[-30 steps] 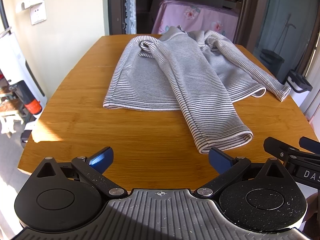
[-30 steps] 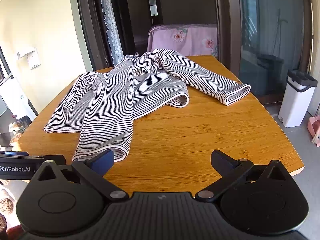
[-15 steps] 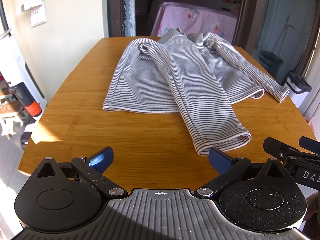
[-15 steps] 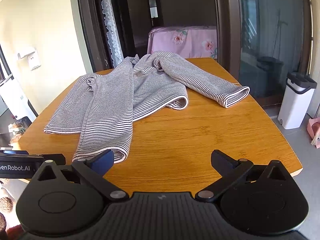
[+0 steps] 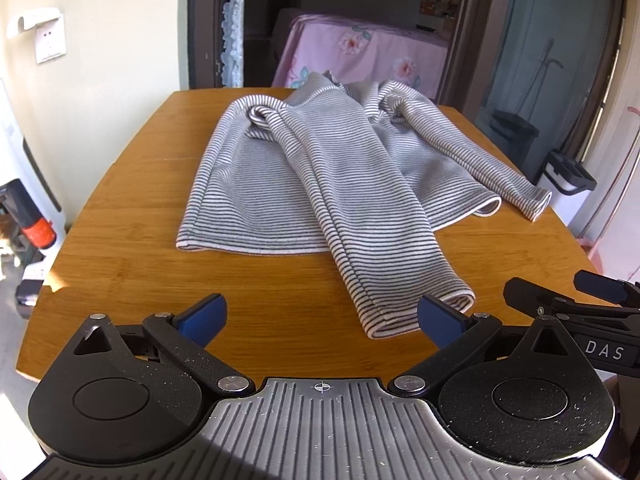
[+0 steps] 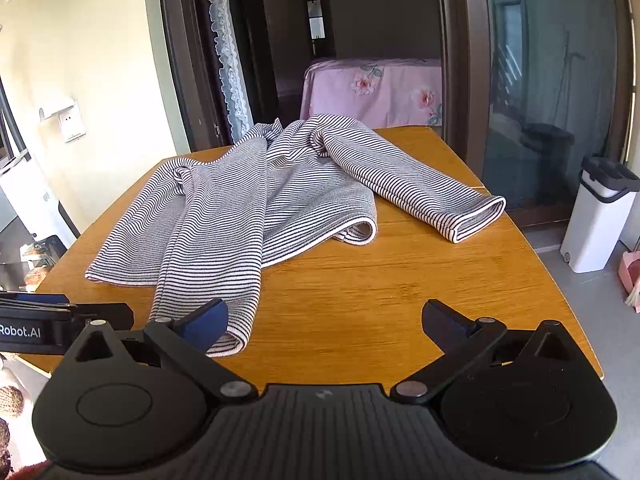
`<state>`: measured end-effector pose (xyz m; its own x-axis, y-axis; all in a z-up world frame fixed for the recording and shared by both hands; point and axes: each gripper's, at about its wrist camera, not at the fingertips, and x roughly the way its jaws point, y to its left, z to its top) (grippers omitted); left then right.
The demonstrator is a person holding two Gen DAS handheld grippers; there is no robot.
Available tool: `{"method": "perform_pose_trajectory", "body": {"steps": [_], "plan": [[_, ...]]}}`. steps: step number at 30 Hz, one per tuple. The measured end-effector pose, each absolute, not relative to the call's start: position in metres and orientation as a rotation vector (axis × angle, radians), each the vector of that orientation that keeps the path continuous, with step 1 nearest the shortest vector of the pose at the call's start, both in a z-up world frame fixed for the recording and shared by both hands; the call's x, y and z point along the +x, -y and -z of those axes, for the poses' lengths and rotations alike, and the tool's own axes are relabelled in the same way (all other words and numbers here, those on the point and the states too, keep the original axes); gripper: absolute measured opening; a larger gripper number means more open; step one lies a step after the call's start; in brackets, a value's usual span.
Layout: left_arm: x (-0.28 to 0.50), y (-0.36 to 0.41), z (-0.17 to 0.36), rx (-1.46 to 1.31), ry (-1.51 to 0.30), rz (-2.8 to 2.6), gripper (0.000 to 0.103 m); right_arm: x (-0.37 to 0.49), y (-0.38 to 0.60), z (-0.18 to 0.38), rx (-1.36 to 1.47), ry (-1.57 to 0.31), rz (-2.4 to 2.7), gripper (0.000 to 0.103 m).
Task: Fold clothes
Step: 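Grasp the shirt body with both grippers and lift it off the table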
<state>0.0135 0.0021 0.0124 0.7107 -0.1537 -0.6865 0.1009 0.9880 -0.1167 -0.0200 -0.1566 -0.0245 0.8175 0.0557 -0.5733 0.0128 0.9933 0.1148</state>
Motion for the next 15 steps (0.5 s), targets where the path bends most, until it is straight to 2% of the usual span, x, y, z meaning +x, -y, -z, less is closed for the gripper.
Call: {"method": "perform_pose_trajectory", "body": {"steps": [6, 10, 15], "plan": [[0.059, -0.017, -0.029, -0.154, -0.745, 0.251, 0.103, 0.031, 0.171, 0.002, 0.106, -0.556, -0.035, 0.103], [0.112, -0.025, -0.035, -0.239, -0.74, 0.318, 0.103, 0.077, 0.185, -0.006, 0.243, -0.502, -0.116, 0.103], [0.183, -0.022, -0.013, -0.289, -0.792, 0.353, 0.103, 0.142, 0.196, 0.01, 0.471, -0.48, -0.193, 0.103]]}}
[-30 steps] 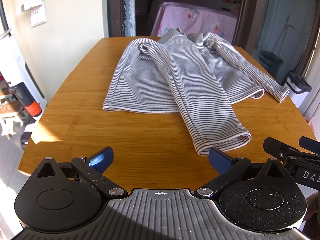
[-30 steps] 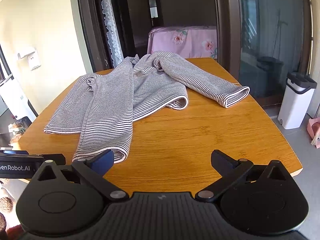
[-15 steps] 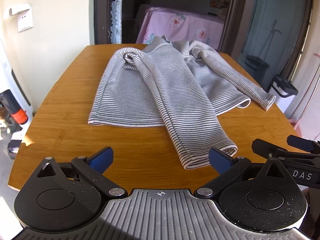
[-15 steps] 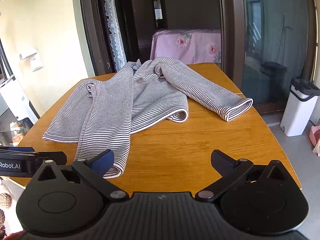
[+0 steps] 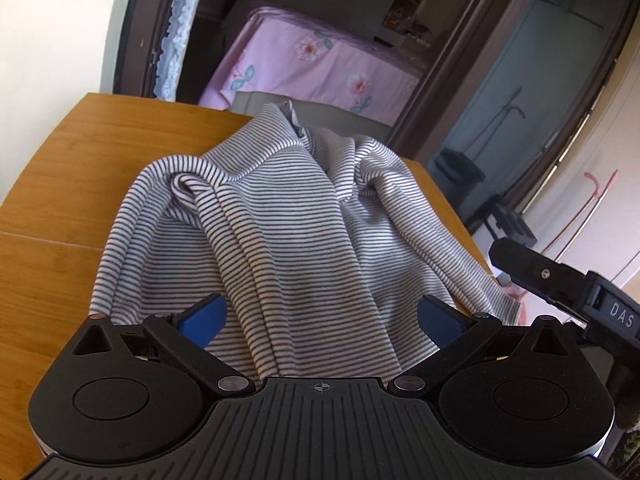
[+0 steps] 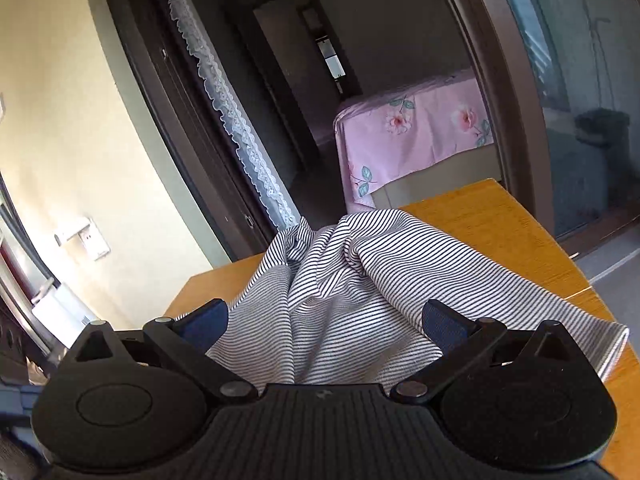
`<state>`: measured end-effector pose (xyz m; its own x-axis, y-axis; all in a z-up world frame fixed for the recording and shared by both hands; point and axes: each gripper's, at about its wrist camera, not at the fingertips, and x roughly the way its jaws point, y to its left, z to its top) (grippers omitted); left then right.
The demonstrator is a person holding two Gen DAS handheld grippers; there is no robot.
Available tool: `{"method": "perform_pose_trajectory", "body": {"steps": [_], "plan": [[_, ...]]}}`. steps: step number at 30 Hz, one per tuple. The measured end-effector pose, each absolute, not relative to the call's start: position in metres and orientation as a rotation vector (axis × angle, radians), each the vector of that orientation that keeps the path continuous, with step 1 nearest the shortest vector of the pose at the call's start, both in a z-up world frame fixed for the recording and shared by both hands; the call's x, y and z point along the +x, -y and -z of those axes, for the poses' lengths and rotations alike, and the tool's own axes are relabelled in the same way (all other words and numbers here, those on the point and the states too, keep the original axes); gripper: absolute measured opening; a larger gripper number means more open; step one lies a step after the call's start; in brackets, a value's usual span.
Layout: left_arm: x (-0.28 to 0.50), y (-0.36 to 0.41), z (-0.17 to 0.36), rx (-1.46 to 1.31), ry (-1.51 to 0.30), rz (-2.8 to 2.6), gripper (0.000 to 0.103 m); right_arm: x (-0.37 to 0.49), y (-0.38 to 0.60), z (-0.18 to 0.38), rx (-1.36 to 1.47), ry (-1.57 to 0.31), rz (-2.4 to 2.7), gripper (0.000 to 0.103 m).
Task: Fold clothes
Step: 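Grasp the shirt body with both grippers and lift it off the table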
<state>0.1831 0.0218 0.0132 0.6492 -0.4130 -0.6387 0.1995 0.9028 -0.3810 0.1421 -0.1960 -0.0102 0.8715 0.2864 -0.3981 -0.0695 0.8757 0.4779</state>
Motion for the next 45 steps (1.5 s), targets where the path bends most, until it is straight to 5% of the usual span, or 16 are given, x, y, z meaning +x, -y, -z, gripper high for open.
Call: {"method": "perform_pose_trajectory", "body": {"steps": [7, 19, 25, 31, 39, 45], "plan": [[0.222, -0.042, 0.021, -0.465, -0.866, 0.339, 0.103, 0.208, 0.202, 0.05, 0.648, -0.545, -0.274, 0.103], [0.24, -0.016, 0.029, -0.549, -0.885, 0.624, 0.103, 0.182, 0.216, 0.076, 0.592, -0.581, -0.367, 0.103], [0.234, -0.088, -0.048, -0.587, -0.527, 0.426, 0.102, 0.137, 0.221, 0.068, 0.41, -0.626, -0.347, 0.103], [0.228, -0.142, -0.09, -0.585, -0.439, 0.265, 0.103, 0.124, 0.227, 0.067, 0.451, -0.622, -0.344, 0.103], [0.215, -0.045, 0.033, -0.606, -0.981, 0.723, 0.103, 0.12, 0.24, 0.073, 0.536, -0.598, -0.349, 0.103], [0.241, -0.01, 0.028, -0.741, -0.904, 0.892, 0.102, 0.119, 0.241, 0.074, 0.546, -0.592, -0.346, 0.103]]}}
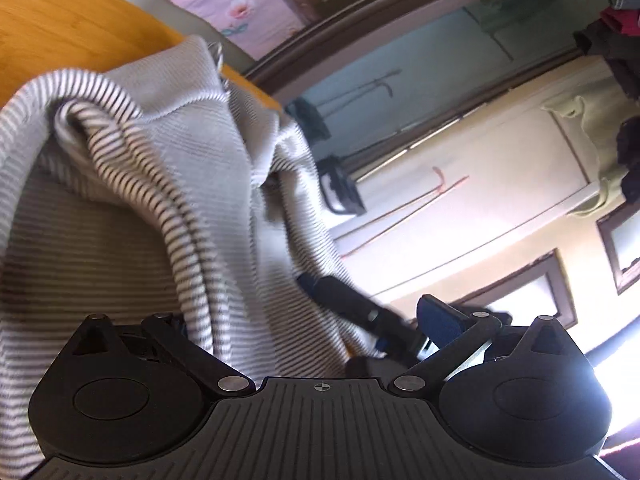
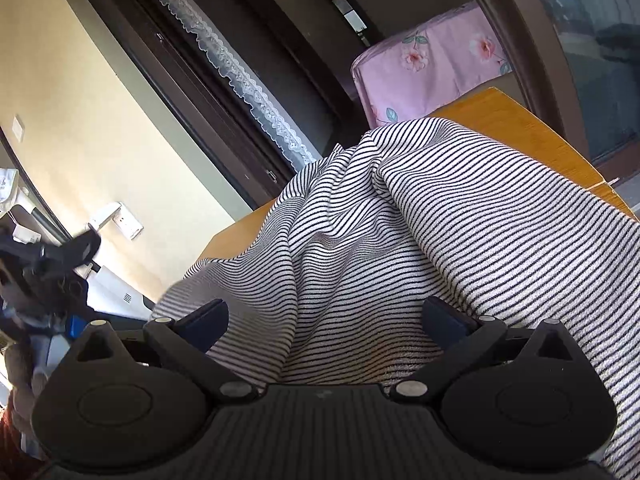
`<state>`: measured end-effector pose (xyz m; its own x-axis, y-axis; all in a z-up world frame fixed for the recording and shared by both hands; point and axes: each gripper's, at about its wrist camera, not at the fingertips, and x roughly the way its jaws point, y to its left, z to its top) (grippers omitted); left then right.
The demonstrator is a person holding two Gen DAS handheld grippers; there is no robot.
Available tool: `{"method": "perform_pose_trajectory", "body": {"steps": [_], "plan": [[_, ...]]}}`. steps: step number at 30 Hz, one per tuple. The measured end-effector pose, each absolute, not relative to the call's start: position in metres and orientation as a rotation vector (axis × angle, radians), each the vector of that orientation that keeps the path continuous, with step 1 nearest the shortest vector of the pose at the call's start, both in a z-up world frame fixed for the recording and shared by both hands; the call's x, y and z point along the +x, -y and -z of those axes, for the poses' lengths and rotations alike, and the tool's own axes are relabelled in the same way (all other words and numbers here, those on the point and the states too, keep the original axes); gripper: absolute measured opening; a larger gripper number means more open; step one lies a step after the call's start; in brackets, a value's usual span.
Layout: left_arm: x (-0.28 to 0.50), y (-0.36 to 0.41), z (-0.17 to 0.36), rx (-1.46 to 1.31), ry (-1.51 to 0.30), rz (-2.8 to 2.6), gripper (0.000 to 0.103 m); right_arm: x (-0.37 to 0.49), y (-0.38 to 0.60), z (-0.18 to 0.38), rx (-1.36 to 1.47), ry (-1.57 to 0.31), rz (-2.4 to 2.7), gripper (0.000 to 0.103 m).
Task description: Fold clothes
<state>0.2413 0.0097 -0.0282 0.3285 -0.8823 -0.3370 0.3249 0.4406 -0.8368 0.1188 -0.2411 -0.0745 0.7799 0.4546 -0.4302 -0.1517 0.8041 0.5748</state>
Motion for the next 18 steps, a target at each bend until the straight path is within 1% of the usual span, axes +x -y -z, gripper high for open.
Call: {"method": "perform_pose_trajectory", "body": {"steps": [1, 5, 7, 9, 13, 14, 18], "plan": [[0.248, -0.018, 0.015, -0.762, -0.851, 0.874, 0.1, 0.118, 0.24, 0.074, 0.54, -0.592, -0.341, 0.103], [0.259, -0.097, -0.045, -0.8, -0.508, 0.644, 0.1, 0.115, 0.237, 0.073, 0.514, -0.595, -0.331, 0.103], [0.265, -0.137, -0.062, -0.789, -0.465, 0.494, 0.1, 0.118, 0.234, 0.071, 0.489, -0.602, -0.324, 0.103], [0.27, -0.161, -0.062, -0.763, -0.501, 0.394, 0.1, 0.12, 0.228, 0.069, 0.449, -0.614, -0.313, 0.103], [0.268, -0.188, -0.04, -0.614, -0.621, 0.209, 0.102, 0.123, 0.216, 0.065, 0.369, -0.645, -0.288, 0.103], [0.271, -0.192, -0.033, -0.597, -0.662, 0.19, 0.102, 0.124, 0.212, 0.064, 0.34, -0.659, -0.287, 0.103], [0.258, -0.204, -0.027, -0.584, -0.718, 0.267, 0.102, 0.134, 0.202, 0.055, 0.254, -0.716, -0.297, 0.103]]}}
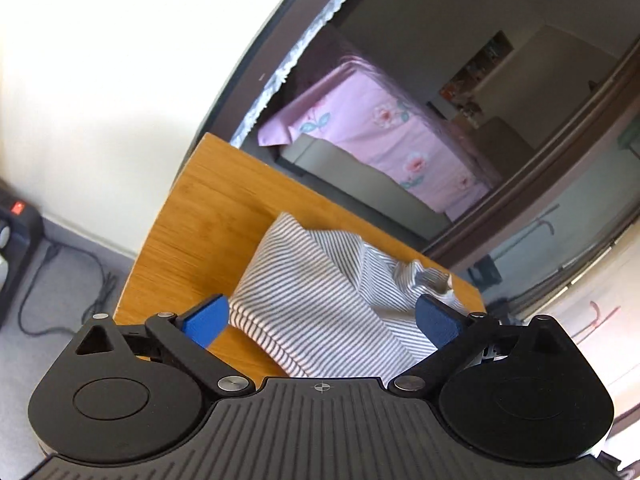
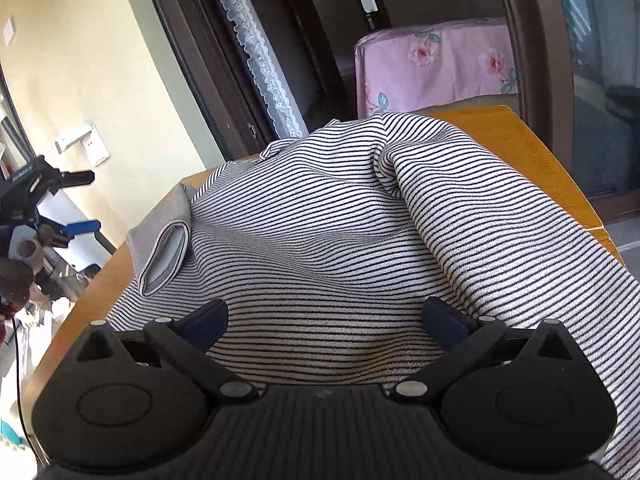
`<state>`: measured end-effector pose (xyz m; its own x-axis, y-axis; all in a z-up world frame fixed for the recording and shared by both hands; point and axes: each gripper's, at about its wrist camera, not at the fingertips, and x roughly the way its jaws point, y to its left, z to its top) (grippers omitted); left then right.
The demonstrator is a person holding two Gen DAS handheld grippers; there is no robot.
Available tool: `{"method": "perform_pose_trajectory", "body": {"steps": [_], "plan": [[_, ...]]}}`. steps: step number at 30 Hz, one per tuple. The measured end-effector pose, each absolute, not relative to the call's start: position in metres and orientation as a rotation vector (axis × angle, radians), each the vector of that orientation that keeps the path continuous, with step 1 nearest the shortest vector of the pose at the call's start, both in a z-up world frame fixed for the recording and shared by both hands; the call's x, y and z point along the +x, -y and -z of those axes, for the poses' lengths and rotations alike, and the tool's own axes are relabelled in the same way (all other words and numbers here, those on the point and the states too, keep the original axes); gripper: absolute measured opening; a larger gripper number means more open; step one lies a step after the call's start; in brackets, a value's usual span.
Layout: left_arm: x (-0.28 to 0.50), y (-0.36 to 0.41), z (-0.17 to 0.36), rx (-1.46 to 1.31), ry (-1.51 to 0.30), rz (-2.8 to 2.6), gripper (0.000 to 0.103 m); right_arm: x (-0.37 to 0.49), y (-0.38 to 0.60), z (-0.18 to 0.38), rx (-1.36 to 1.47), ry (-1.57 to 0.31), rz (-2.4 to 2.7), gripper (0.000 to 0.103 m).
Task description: Fold clothes
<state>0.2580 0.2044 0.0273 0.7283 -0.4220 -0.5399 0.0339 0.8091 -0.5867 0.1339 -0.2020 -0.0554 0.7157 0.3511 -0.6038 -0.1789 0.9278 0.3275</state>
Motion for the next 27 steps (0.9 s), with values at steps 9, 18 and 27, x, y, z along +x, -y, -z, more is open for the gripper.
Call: {"method": "perform_pose_trajectory", "body": {"steps": [9, 18, 27], "plan": [[0.234, -0.082, -0.061, -0.16, -0.568, 0.545, 0.103, 0.246, 0.137, -0.027, -0.118, -0.575, -0.4, 0.045], [0.191, -0.018, 0.025, 0.066, -0.482, 0.57, 0.103, 0.372, 0.038, 0.022, -0.265, -0.785, -0.453, 0.009], [0.169, -0.04, 0.028, 0.016, -0.505, 0.519, 0.103, 0.41, 0.046, 0.004, -0.354, -0.664, -0.273, 0.001]]}}
